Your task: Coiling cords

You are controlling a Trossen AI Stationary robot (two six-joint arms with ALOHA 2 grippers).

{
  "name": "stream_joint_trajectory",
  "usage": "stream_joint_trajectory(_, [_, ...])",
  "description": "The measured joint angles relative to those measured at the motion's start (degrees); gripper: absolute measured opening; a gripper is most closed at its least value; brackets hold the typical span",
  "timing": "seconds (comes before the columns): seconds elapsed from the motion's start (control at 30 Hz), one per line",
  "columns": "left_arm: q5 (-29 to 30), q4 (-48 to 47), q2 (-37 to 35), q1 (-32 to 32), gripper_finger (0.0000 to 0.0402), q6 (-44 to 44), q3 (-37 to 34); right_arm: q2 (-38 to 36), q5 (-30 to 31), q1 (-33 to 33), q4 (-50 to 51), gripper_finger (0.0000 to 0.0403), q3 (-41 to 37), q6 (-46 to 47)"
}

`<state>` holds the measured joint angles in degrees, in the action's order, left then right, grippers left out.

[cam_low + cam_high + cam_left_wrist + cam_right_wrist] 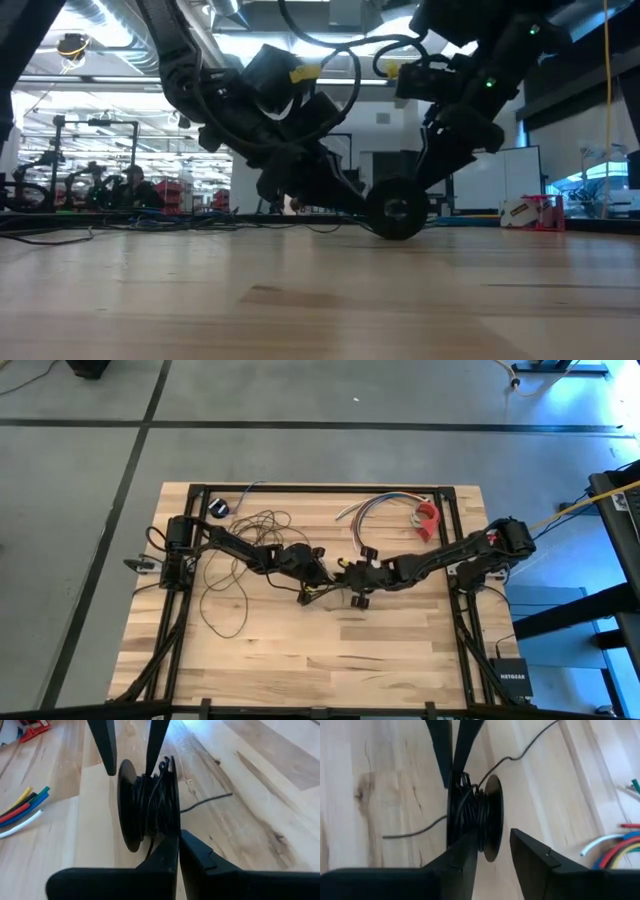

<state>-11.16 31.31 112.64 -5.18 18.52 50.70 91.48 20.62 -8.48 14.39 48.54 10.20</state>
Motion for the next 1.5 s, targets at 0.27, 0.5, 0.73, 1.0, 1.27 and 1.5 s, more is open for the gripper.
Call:
stream_joint_trajectory(0.27, [1.6, -1.9, 0.0, -1.0, 0.0, 0.4, 0.0, 0.3, 0.3, 0.4, -2.9, 0.0022, -0.4, -1.6])
stream_joint_trajectory(0.5, [2.5, -2.6, -0.5, -1.2, 0.0001, -0.1, 0.0, 0.3, 1.7, 0.4, -2.5, 0.0008, -0.3, 1.1])
stream_joint_trajectory(0.73, [2.6, -6.3, -3.6, -1.1, 0.0007, -0.7, 0.0, 0.3, 1.4, 0.3, 0.6, 0.0004, 1.3, 7.7])
stream_joint_trajectory(1.0, [6.7, -19.8, -9.8, -1.2, 0.0004, 0.2, 0.1, 0.3, 1.4, 0.3, 3.4, 0.0002, 3.8, 12.0])
stream_joint_trajectory(1.27, [9.0, -26.7, -10.7, -1.7, 0.0013, 1.2, 0.1, 0.3, -0.3, 0.3, 3.8, 0.0001, 4.3, 14.5])
stream_joint_trajectory(1.5, [9.0, -17.8, -9.5, -2.0, 0.0019, 3.6, 0.1, 0.3, -1.8, -0.1, 5.0, 0.0001, 4.3, 16.5])
